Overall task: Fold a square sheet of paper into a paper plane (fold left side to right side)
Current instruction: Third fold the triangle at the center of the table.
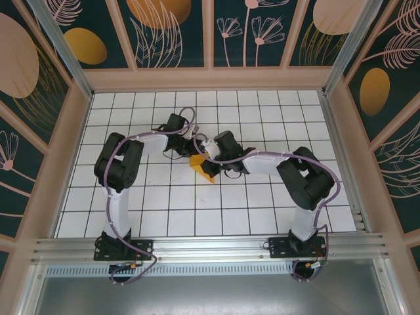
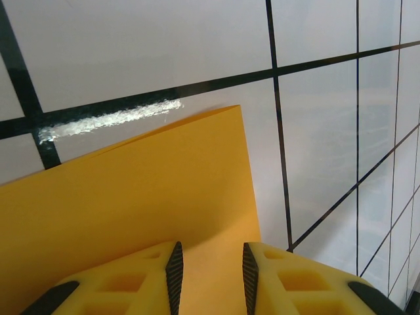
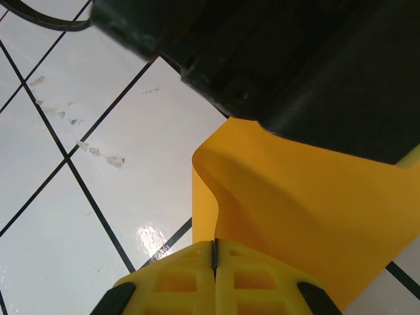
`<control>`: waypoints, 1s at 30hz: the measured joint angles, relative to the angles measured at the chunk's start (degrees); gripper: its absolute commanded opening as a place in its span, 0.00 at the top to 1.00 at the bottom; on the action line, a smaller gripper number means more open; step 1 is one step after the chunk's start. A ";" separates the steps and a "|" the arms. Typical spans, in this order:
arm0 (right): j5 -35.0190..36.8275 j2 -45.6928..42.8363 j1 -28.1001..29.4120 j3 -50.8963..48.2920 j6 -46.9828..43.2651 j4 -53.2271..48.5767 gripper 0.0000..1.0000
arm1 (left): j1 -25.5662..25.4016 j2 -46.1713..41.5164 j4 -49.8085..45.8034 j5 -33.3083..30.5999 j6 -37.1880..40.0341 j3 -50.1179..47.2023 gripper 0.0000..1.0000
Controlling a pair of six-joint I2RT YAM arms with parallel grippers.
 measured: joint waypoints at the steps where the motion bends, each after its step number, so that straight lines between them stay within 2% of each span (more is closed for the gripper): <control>1: -0.04 0.04 -0.15 0.00 0.11 0.02 1.00 | 0.00 0.00 0.00 0.00 0.02 0.00 0.67; 30: 0.26 4.00 -3.19 0.13 4.52 0.42 1.00 | -0.15 0.20 -0.63 -0.61 0.04 0.44 0.68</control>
